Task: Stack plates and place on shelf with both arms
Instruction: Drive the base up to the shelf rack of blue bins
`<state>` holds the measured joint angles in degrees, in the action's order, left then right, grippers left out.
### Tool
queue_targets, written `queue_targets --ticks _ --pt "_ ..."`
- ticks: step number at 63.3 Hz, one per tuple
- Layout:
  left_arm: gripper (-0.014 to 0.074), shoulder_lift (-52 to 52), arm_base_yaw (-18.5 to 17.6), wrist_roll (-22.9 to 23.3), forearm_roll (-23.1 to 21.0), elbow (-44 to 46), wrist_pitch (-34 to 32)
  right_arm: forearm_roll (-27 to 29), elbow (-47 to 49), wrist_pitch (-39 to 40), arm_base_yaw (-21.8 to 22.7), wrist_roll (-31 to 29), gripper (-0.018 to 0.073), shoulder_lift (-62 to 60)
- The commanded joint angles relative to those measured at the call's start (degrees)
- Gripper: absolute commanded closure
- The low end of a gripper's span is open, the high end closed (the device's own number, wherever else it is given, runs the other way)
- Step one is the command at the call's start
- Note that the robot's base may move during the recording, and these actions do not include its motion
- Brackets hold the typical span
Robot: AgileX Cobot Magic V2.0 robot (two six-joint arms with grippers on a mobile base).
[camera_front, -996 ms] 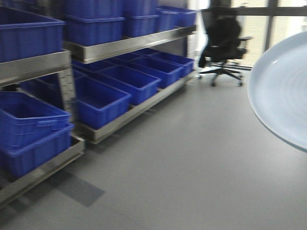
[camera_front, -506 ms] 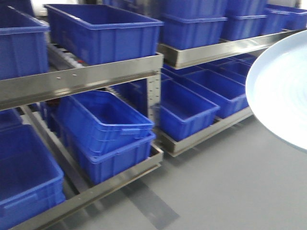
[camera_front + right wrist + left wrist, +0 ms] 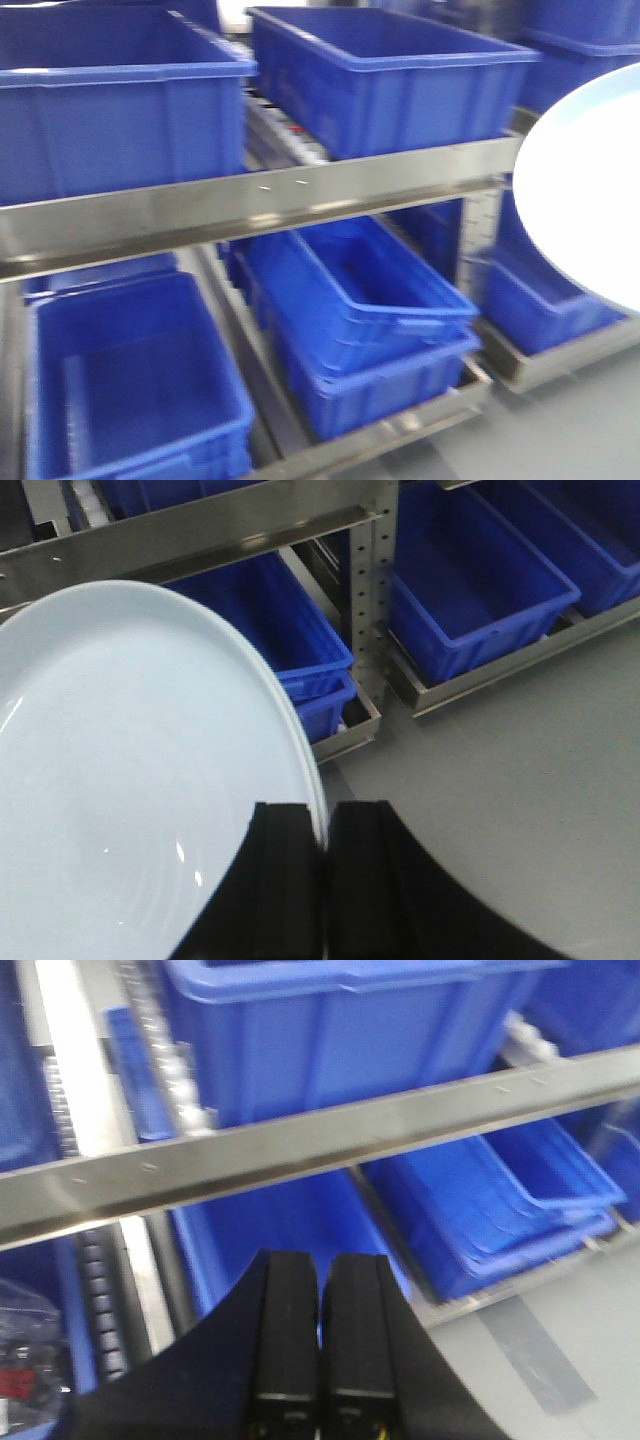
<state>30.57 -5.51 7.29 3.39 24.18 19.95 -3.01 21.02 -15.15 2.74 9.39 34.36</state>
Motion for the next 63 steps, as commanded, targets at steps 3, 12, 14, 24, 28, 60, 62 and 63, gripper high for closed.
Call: queue_targets --ticks 3,12,14,24,28,60,62,63 --pt "0.0510 0.15 -0.04 0.47 -0.28 1.63 -4.58 0.05 1.67 5.55 0.39 -0.19 0.0503 -0.17" --pt "0.0510 0.15 -0.04 0.47 -0.28 1.63 -4.58 0.05 1.67 5.55 0.39 -0.19 0.0503 -0.17" --pt "0.0510 0.15 -0.04 0.47 -0.28 1.63 -4.58 0.05 1.67 5.55 0.39 -0.19 0.0503 -0.17" --pt "0.0510 0.15 -0.04 0.47 -0.28 1.63 -4.58 0.05 1.67 5.55 0.39 -0.19 0.0503 -0.17" --pt "0.0510 0.15 -0.04 0.47 -0.28 1.63 -4.58 0.05 1.67 5.55 0.39 -0.19 0.0503 -0.17" --pt "0.0510 0.15 -0.04 0.47 -0.28 1.63 -4.58 0.05 1.67 5.55 0.39 -0.19 0.0503 -0.17" --pt "0.0510 0.15 -0.04 0.47 -0.28 1.63 -4.58 0.05 1.67 5.55 0.39 -0.19 0.0503 -0.17" --pt "0.0510 0.15 -0.04 0.47 -0.28 1.63 -4.58 0.05 1.67 5.55 0.39 -0.19 0.0503 -0.17"
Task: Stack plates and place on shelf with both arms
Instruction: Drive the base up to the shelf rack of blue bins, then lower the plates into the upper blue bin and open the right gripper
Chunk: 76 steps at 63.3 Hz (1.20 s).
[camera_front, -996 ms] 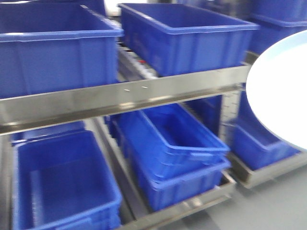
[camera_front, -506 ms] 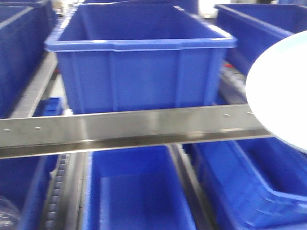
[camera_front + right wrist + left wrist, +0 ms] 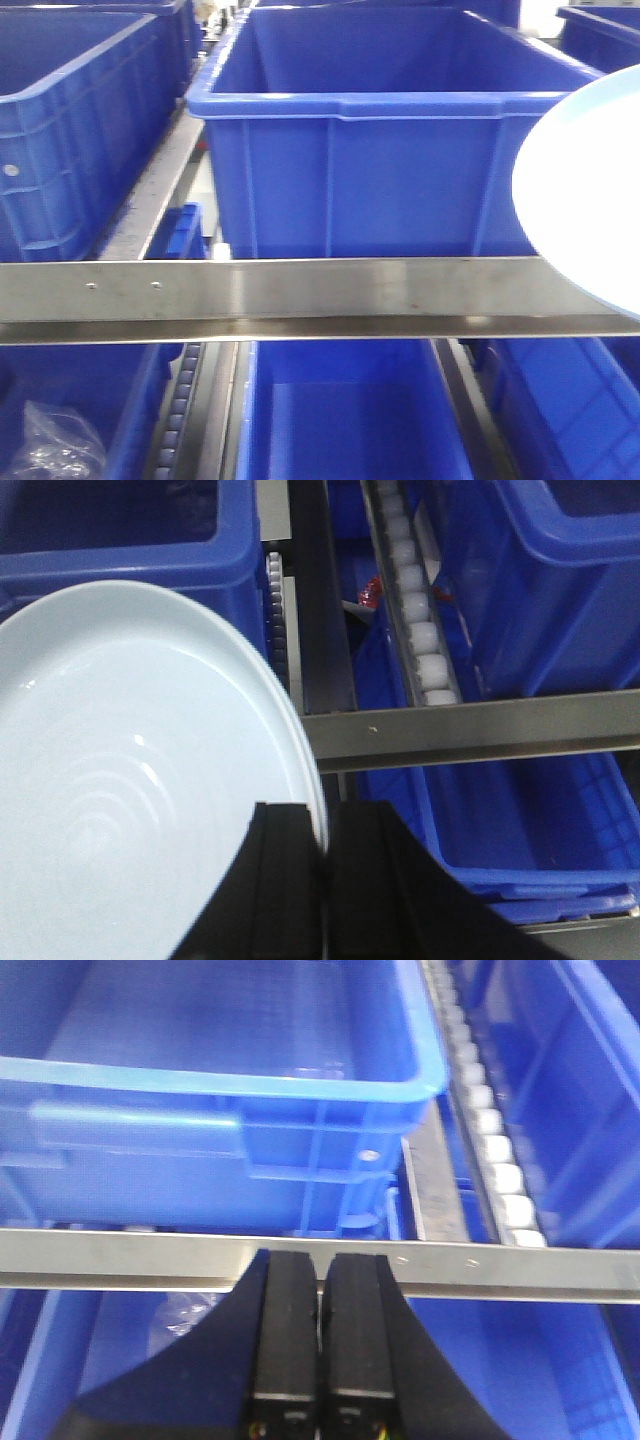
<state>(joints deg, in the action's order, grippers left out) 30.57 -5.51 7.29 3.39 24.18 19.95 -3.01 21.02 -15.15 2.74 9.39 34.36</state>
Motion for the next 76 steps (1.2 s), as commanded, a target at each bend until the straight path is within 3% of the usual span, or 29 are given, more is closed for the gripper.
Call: queue_targets --ticks 1,76 --pt "0.0510 0.15 -0.04 0.47 -0.28 1.63 -4.58 0.05 1.67 5.55 0.39 -0.19 0.0503 -0.17" --pt "0.0510 0.15 -0.04 0.47 -0.28 1.63 -4.58 0.05 1.67 5.55 0.39 -0.19 0.0503 -0.17"
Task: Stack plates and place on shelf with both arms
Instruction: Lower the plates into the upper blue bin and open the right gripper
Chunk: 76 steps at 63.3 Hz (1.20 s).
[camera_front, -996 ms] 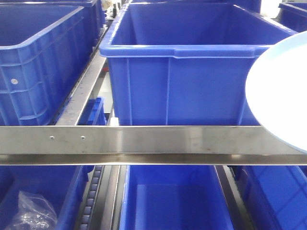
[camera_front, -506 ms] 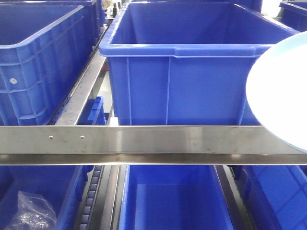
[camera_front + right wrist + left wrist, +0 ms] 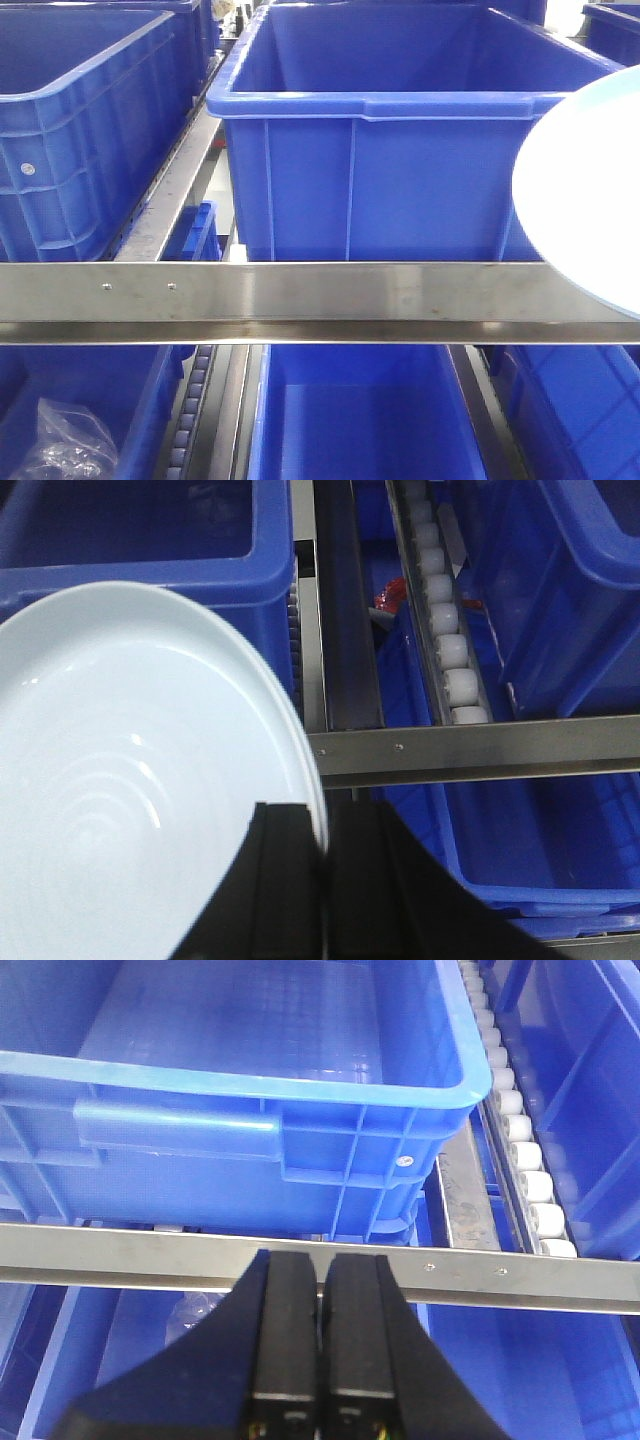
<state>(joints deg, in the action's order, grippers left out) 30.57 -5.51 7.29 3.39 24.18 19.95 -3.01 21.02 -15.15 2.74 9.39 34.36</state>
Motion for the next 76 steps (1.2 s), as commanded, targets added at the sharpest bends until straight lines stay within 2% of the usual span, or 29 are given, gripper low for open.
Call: queue_targets --ticks 1,16,26,42,66,71,75,76 --pt "0.0510 0.15 -0.04 0.47 -0.28 1.63 -4.58 0.05 1.67 5.55 0.39 -0.19 0.0503 -0.17" --pt "0.0510 0.15 -0.04 0.47 -0.28 1.63 -4.58 0.07 1.98 7.25 0.33 -0.19 0.0503 -0.17" --pt "0.0510 0.15 -0.04 0.47 -0.28 1.63 -4.58 1.23 7.65 8.29 0.33 -0.15 0.0503 1.75" --pt "0.0510 0.15 -0.04 0.47 -0.28 1.63 -4.58 2.45 24.83 8.43 -1.21 -0.15 0.0503 16.46" --pt "0.0510 0.15 -0.04 0.47 -0.28 1.63 -4.58 2.45 53.42 8.38 -8.24 -0.50 0.0499 48.16" --pt "0.0510 0.15 -0.04 0.47 -0.28 1.63 -4.58 2.45 58.47 8.44 -9.38 -0.83 0.0435 52.95" --pt "0.0510 0.15 -0.04 0.47 -0.28 1.63 -4.58 2.45 61.47 8.63 -10.07 -0.83 0.0318 55.58" --pt "0.0510 0.15 -0.04 0.47 -0.28 1.63 -4.58 2.45 62.38 8.69 -10.28 -0.83 0.0263 56.33"
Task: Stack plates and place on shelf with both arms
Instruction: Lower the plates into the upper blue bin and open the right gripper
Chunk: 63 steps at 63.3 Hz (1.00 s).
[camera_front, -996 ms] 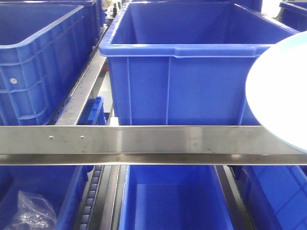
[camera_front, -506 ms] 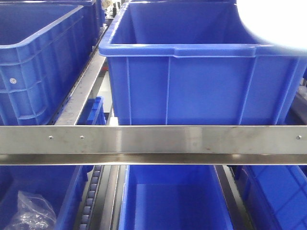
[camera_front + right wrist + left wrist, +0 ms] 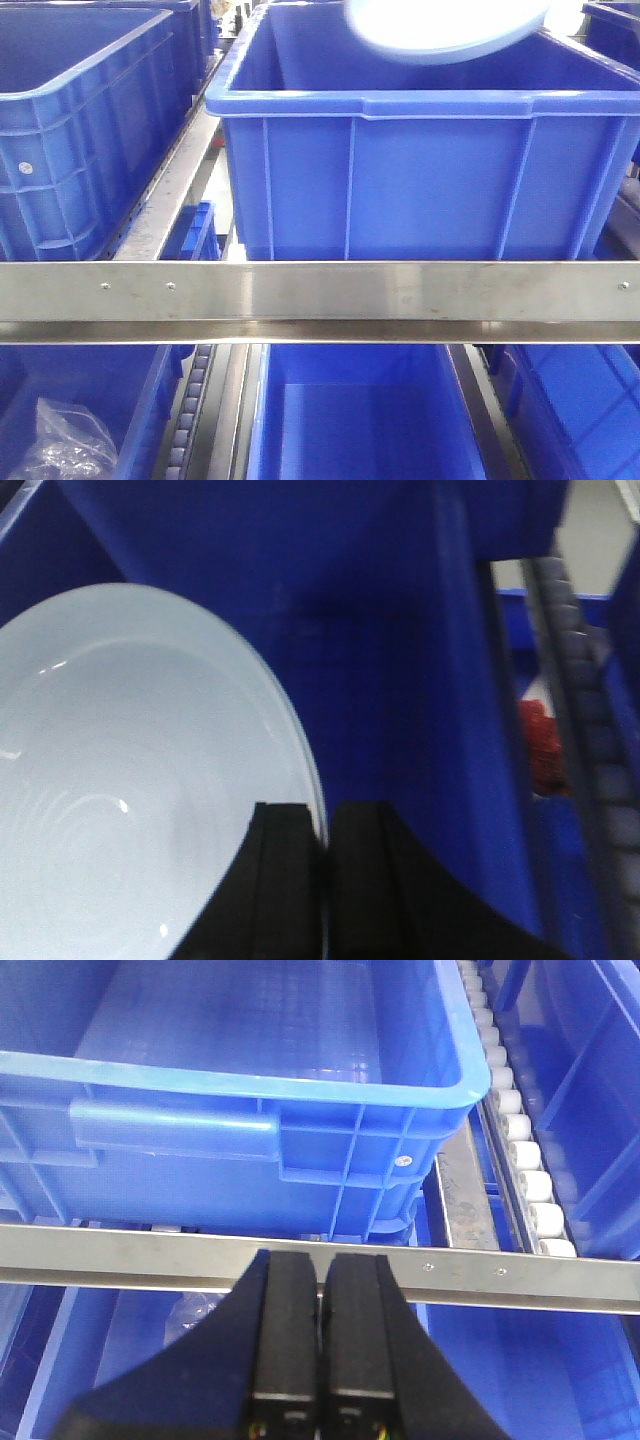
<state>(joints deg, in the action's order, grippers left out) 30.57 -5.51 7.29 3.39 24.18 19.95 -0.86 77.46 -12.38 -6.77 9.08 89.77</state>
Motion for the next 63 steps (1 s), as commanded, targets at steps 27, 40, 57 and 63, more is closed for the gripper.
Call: queue_targets --ticks 27,40,57,63 --pt "0.0510 0.15 -0.04 0.47 -0.28 1.63 -4.58 0.30 -0.50 5.41 -1.11 -0.51 0.0129 -10.81" --pt "0.0510 0.15 -0.04 0.47 -0.28 1.63 -4.58 0.25 -20.10 6.80 -1.11 -0.51 0.0337 -31.61" --pt "0.0510 0.15 -0.04 0.47 -0.28 1.63 -4.58 0.25 -47.39 8.83 5.88 -0.51 0.0503 -59.96" --pt "0.0510 0.15 -0.04 0.47 -0.28 1.63 -4.58 0.25 -53.70 8.83 9.89 -0.51 0.0503 -66.37"
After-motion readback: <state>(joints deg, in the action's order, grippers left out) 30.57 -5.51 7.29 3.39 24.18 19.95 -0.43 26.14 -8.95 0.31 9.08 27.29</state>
